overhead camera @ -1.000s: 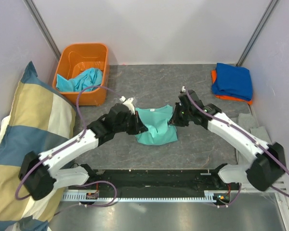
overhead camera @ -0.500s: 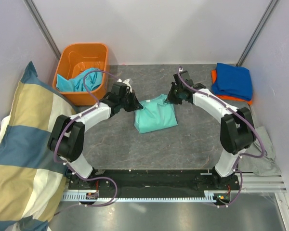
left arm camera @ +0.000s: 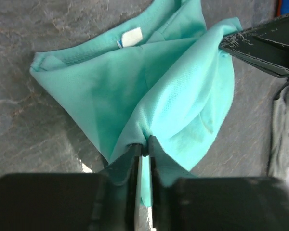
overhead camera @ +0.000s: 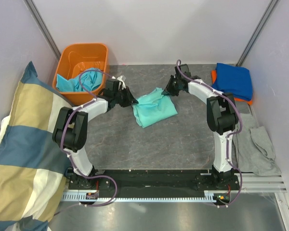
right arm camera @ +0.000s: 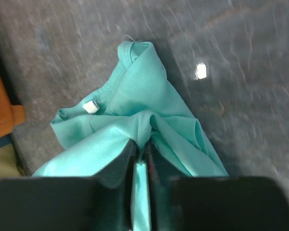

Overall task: Fold and stack the t-shirts
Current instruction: Fold the tshirt

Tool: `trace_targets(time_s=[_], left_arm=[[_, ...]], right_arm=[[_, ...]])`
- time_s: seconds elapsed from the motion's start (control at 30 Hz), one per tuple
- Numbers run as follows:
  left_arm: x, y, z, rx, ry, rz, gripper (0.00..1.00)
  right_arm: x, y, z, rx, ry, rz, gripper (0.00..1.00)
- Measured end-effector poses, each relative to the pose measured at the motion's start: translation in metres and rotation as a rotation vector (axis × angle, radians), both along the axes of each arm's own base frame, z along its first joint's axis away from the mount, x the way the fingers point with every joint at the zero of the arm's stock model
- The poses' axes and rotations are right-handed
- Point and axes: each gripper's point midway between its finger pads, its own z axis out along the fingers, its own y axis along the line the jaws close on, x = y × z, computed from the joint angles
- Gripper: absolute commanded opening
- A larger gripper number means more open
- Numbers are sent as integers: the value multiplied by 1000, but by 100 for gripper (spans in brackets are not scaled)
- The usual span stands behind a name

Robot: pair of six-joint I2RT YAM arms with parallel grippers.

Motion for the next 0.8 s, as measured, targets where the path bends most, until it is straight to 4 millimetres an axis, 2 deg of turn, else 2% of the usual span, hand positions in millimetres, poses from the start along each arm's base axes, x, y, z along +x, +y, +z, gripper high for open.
trace_targets(time_s=[0.03,0.13,0.27,0.33,0.4,0.47,0.57,0.7,0.8], left_arm=[[4,1,-1,-3,-4,-1,100],[16,5,-3,-17,-4,6,100],[27,24,-4,-26,0,45,100],[34,39,-1,-32,-7,76,100],[40,55,4,-34,-17,111,100],[41,64,15,-44,-35,125,100],[37,61,35,-63,-77,110,100],[16,55,39,-85,-88,87,100],[-7,52,24,-92,-52,76,100]], right_arm=[[5,1,1,12,-7,-1,48],[22,1,5,47,-39,-5,65],[39,-15,14,78,-88,-24,74],[50,-32,18,86,-119,-52,75],[53,-52,19,82,-130,-81,76],[49,-72,19,73,-127,-111,76],[37,-94,19,58,-120,-137,76],[7,-90,13,61,-88,-114,76],[-20,-84,-2,62,-42,-88,77]])
